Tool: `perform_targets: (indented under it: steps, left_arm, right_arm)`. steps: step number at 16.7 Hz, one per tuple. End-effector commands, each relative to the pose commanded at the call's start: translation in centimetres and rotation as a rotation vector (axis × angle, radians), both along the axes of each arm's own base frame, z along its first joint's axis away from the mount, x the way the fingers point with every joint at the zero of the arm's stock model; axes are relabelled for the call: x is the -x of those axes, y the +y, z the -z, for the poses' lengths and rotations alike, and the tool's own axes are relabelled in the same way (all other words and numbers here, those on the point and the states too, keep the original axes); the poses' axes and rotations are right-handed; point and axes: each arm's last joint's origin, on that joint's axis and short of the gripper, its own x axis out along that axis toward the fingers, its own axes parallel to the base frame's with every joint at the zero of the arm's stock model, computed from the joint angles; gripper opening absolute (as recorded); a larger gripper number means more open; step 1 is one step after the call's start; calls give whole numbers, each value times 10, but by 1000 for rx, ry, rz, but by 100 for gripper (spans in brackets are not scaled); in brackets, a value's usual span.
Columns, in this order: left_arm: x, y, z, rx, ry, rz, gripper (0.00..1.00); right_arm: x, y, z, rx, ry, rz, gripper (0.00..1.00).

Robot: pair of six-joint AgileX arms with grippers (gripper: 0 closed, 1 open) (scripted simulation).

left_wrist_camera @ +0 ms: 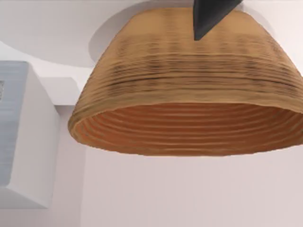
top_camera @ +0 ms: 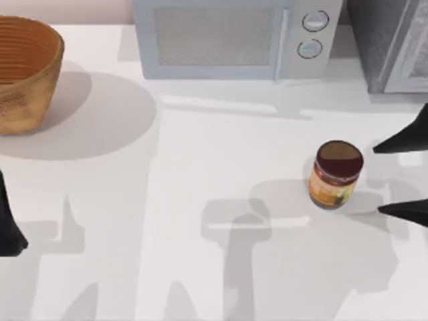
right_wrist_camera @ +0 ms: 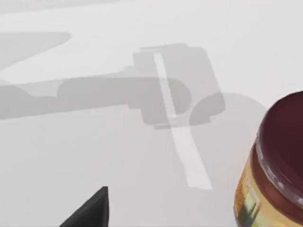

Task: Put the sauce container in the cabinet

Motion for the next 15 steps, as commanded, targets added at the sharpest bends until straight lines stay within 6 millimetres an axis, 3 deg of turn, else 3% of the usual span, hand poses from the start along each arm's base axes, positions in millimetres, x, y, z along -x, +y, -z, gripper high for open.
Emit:
perform_targets:
  steps: [7, 11, 15]
  left_arm:
    - [0, 0, 0, 0, 0, 0, 100]
    - [0, 0, 0, 0, 0, 0, 100]
    - [0, 0, 0, 0, 0, 0, 100]
  right_arm:
    - [-50, -10, 62, -191, -23, -105, 100]
    - [-64, -10, 92, -255, -43, -128, 100]
    - [-68, -9, 108, -282, -52, -140, 100]
